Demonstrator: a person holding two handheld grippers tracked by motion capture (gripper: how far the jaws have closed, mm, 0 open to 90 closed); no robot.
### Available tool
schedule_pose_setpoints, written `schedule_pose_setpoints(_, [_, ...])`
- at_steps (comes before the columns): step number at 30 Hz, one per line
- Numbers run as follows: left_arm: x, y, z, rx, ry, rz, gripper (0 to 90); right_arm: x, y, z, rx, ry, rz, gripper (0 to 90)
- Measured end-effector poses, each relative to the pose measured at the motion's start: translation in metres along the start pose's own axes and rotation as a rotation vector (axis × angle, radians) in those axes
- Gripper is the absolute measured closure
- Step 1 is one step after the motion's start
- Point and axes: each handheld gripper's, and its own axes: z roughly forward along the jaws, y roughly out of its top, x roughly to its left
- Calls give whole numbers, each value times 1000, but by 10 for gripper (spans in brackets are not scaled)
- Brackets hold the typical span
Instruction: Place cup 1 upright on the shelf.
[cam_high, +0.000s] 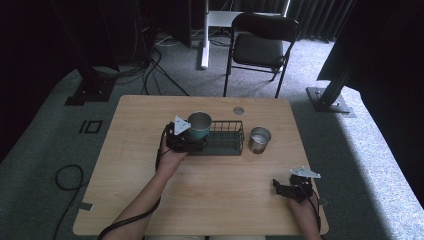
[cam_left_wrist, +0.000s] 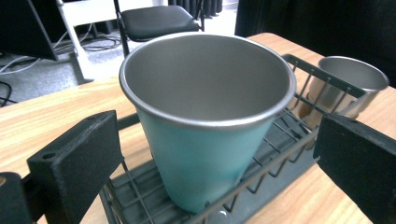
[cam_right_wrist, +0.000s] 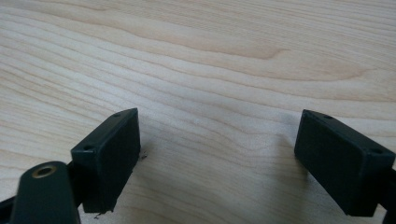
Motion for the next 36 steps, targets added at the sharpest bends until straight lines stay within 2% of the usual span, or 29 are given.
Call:
schedule_pose_setpoints(5, [1,-5,-6,9,-30,-15,17,0,0,0,0,0,0,140])
schedule_pose_setpoints(10, [-1,-7,-15,2,-25,2,17,0,0,0,-1,0,-1,140])
schedule_pose_setpoints(11, [-1,-8,-17,2,-36,-2,17,0,0,0,-1,0,-1,140])
schedule_pose_setpoints(12, [-1,-8,-19,1,-26,6,17,0,0,0,-1,0,-1,140])
schedule_pose_setpoints(20, [2,-15,-31,6,-20,18,17,0,0,0,0,0,1,140])
schedule_pose_setpoints(29, [8,-26,-42,44,-24,39,17,0,0,0,0,0,0,140])
schedule_pose_setpoints(36, [14,-35,-53,53,-17,42,17,0,0,0,0,0,0,140])
